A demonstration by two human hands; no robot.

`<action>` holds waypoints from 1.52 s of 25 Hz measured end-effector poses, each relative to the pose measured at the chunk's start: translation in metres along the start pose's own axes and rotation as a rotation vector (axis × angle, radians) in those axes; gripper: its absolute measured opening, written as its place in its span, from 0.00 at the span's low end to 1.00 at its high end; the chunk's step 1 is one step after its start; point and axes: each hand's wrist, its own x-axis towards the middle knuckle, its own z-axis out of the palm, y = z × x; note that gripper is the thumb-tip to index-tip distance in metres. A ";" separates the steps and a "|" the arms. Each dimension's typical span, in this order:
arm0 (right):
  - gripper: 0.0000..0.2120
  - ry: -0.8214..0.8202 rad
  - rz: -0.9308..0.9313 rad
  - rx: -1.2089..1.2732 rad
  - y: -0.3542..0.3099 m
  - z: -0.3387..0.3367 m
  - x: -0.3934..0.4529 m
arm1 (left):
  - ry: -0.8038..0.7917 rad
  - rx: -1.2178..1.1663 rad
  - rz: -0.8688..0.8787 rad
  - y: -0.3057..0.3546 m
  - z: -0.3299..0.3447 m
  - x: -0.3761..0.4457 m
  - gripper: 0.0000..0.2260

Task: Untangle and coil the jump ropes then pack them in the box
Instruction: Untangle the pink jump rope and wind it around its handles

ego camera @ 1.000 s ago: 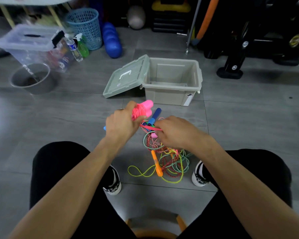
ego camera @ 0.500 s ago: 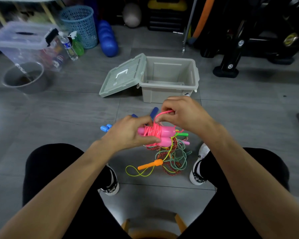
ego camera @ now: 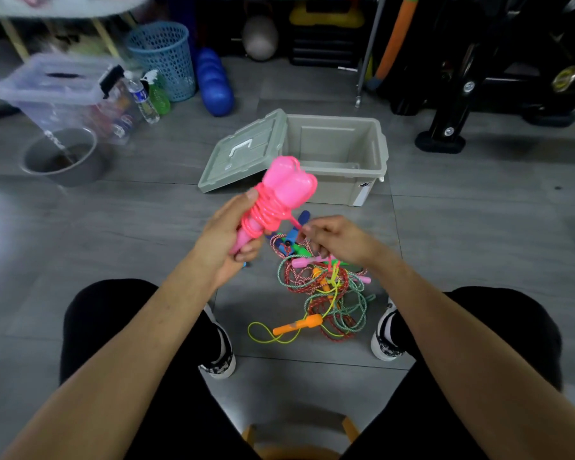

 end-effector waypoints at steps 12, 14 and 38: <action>0.07 -0.101 0.139 -0.514 0.010 -0.002 -0.016 | 0.409 0.259 0.078 -0.005 -0.009 0.015 0.20; 0.11 -0.095 0.176 -0.565 0.019 0.003 -0.015 | 0.431 0.322 0.089 -0.006 -0.007 0.013 0.15; 0.03 0.198 0.341 -0.392 0.004 -0.030 -0.074 | 0.355 0.617 0.384 -0.007 0.024 0.017 0.06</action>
